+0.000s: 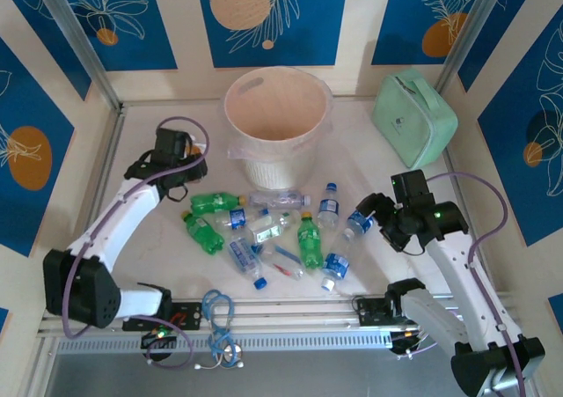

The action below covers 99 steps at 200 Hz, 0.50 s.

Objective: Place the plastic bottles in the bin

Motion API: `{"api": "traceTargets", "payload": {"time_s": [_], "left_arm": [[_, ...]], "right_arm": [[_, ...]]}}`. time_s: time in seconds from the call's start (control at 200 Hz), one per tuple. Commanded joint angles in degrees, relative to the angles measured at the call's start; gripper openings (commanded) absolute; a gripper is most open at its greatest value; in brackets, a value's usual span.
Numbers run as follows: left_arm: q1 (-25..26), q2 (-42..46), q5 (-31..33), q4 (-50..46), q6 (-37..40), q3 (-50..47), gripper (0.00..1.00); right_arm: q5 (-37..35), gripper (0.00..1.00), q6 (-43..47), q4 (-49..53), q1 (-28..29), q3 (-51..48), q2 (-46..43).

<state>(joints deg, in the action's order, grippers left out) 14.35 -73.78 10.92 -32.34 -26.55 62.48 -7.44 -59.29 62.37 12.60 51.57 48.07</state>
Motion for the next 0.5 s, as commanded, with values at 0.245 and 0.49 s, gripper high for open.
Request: {"api": "traceTargets", "payload": {"time_s": [0.245,0.49], "left_arm": [[0.9,5.4,-1.6,-11.3,1.2,24.2,0.56],[9.2,-4.1,-16.8,-11.5,4.3,41.2,0.57]], "right_arm": [[1.5,0.89,0.8,0.1,-0.1,2.4,0.0],[1.4,0.89,-0.3,-0.8,1.7,1.5,-0.2]]}}
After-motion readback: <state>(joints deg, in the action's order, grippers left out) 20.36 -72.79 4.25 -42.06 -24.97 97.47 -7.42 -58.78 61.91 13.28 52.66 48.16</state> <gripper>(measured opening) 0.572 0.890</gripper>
